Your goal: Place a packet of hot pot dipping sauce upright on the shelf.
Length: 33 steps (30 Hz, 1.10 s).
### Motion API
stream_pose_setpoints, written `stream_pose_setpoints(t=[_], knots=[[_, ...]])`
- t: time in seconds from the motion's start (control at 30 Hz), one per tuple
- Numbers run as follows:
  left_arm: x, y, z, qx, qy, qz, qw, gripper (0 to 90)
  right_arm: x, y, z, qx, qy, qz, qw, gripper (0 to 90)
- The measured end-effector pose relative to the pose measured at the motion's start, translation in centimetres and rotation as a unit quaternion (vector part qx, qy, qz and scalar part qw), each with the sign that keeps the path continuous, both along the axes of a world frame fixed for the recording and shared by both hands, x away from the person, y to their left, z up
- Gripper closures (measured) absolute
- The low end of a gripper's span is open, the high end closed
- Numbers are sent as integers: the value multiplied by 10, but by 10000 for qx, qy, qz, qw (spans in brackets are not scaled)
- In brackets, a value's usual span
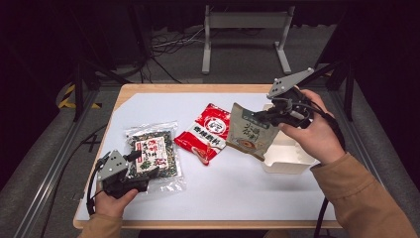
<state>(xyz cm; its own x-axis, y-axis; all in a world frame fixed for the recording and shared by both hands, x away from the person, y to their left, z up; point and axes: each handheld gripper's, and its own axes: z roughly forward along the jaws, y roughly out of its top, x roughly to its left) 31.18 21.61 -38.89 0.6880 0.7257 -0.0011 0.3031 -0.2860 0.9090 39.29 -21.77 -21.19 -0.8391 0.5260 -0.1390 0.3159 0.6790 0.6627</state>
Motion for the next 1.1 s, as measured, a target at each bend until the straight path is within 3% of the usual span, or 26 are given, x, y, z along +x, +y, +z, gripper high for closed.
stream_pose_setpoints(t=[0.8, 1.1], knots=[[2, 10, 0, -72, 21, 173, 9998, 201, 27, -44, 21, -313, -379, -283, 9984, 900], [2, 12, 0, -87, 34, 194, 9998, 201, 35, -60, 26, -371, -538, -263, 9975, 900]])
